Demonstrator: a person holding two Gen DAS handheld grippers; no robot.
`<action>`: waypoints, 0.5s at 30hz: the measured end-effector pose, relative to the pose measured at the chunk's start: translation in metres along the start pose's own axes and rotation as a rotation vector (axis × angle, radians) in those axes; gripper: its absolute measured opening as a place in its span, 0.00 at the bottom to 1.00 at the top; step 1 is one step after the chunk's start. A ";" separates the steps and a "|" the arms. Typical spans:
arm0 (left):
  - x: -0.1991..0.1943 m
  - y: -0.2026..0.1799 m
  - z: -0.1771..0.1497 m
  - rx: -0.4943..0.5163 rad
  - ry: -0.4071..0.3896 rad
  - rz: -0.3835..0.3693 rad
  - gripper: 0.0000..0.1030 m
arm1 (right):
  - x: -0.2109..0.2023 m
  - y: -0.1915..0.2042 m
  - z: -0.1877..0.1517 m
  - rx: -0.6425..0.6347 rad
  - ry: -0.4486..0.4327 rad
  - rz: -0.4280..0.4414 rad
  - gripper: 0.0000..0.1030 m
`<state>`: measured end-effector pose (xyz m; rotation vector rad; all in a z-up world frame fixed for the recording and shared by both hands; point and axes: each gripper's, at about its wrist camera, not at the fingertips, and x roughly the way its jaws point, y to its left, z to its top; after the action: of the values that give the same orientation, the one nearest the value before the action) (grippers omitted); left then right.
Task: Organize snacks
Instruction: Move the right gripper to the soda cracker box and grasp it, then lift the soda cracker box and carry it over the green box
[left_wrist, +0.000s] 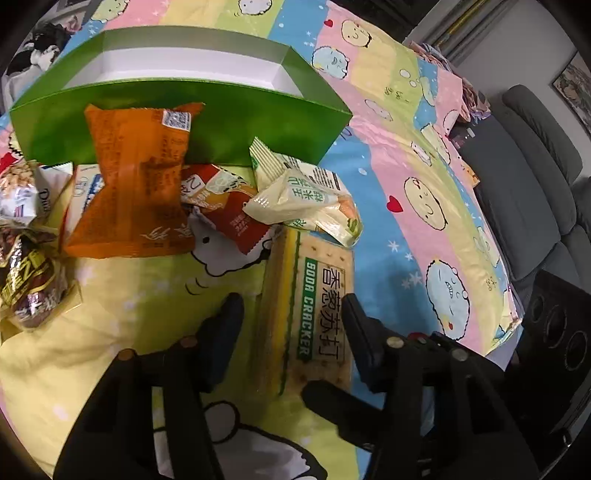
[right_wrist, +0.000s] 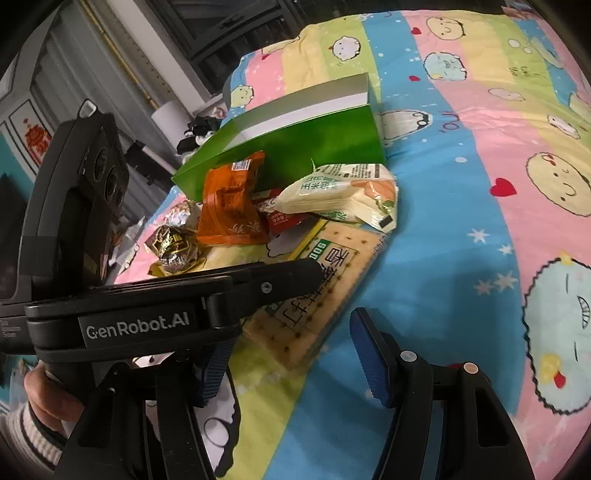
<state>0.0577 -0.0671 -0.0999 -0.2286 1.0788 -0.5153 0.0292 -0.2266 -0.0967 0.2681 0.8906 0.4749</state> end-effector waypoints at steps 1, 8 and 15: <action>0.003 0.001 0.001 -0.002 0.013 -0.002 0.52 | 0.002 0.000 0.001 -0.002 0.004 -0.001 0.63; 0.008 -0.001 0.005 0.016 0.058 -0.022 0.49 | 0.014 -0.002 0.008 0.009 0.019 0.010 0.63; 0.007 -0.006 -0.001 0.016 0.040 -0.018 0.48 | 0.012 0.001 0.006 -0.002 0.006 -0.027 0.52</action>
<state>0.0573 -0.0756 -0.1036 -0.2145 1.1123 -0.5462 0.0400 -0.2200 -0.1010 0.2530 0.8985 0.4516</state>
